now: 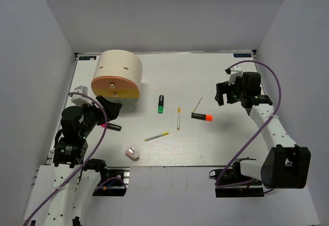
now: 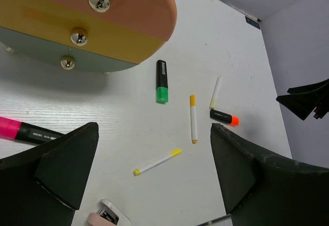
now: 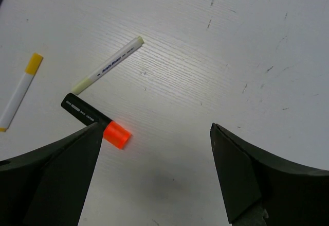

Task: Sort the stationery into containers
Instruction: Open the drawer

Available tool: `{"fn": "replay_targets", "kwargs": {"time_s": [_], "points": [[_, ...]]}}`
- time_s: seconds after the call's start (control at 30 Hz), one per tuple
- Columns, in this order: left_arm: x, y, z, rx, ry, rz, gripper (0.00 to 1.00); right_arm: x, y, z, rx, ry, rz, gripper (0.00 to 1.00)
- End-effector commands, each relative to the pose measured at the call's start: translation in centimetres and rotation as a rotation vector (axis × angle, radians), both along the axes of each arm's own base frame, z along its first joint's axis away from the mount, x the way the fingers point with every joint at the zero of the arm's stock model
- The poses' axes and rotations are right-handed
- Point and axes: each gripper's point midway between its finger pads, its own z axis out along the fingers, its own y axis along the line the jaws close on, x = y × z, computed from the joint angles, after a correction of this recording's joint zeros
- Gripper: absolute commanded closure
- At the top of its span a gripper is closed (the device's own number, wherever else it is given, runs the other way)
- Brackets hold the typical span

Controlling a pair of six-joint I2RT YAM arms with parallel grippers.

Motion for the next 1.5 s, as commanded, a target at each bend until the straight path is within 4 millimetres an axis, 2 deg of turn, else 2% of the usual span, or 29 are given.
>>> {"fn": "replay_targets", "kwargs": {"time_s": [0.0,0.03,0.17,0.3,0.43,0.5,0.6,0.7,0.73,0.77,0.83,0.87,0.9,0.93,1.0,1.2,1.37,1.47], "points": [[0.7,-0.7,-0.4,0.012,0.001,-0.050,0.00,-0.6,0.7,0.9,-0.013,-0.017,0.091,0.10],[0.9,-0.7,-0.7,0.021,0.009,-0.052,0.01,-1.1,1.2,0.8,-0.030,-0.016,0.158,0.10],[1.6,-0.9,-0.8,0.028,0.009,-0.064,0.09,-1.7,1.5,0.4,-0.052,-0.011,0.218,0.10],[2.7,-0.9,-1.2,0.037,0.021,-0.067,0.30,-1.6,0.3,-0.4,-0.112,0.013,0.193,0.10],[3.9,-1.5,-2.4,0.029,0.050,-0.097,0.60,-1.7,-0.1,-0.6,-0.147,0.034,0.205,0.10],[4.4,-1.6,-3.0,0.029,0.064,-0.097,0.65,-1.7,-0.3,-1.0,-0.155,0.050,0.208,0.10],[5.4,-1.5,-4.0,0.049,0.086,-0.096,0.65,-2.5,0.2,-1.7,-0.144,0.088,0.254,0.10],[6.7,-0.3,-4.3,0.112,0.088,-0.046,0.54,-3.0,0.9,-1.9,-0.112,0.100,0.289,0.12],[6.8,0.1,-4.3,0.121,0.088,-0.025,0.50,-3.3,1.3,-2.0,-0.097,0.108,0.312,0.25],[7.1,0.5,-4.7,0.140,0.098,-0.006,0.36,-3.3,1.5,-2.0,-0.090,0.110,0.321,0.44],[7.6,1.0,-4.3,0.161,0.084,0.018,0.23,-3.0,1.9,-1.8,-0.068,0.104,0.324,0.81],[7.7,1.0,-3.9,0.160,0.075,0.019,0.20,-3.0,2.0,-1.7,-0.065,0.107,0.330,0.81],[7.8,1.6,-4.1,0.177,0.091,0.035,0.19,-2.9,2.0,-1.8,-0.059,0.112,0.323,0.76],[8.2,1.6,-3.7,0.188,0.087,0.031,0.19,-2.8,2.1,-1.8,-0.056,0.114,0.325,0.62],[8.8,2.2,-3.6,0.215,0.102,0.058,0.18,-2.7,2.1,-2.0,-0.054,0.119,0.323,0.57],[11.5,2.3,-2.3,0.243,0.107,0.043,0.24,-2.2,2.3,-2.1,-0.039,0.119,0.323,0.57],[12.4,1.1,-3.1,0.242,0.126,-0.036,0.31,-2.3,2.5,-2.2,-0.030,0.121,0.330,0.57],[13.0,1.3,-3.1,0.237,0.127,-0.034,0.33,-2.3,2.3,-2.2,-0.038,0.110,0.326,0.57]]}}
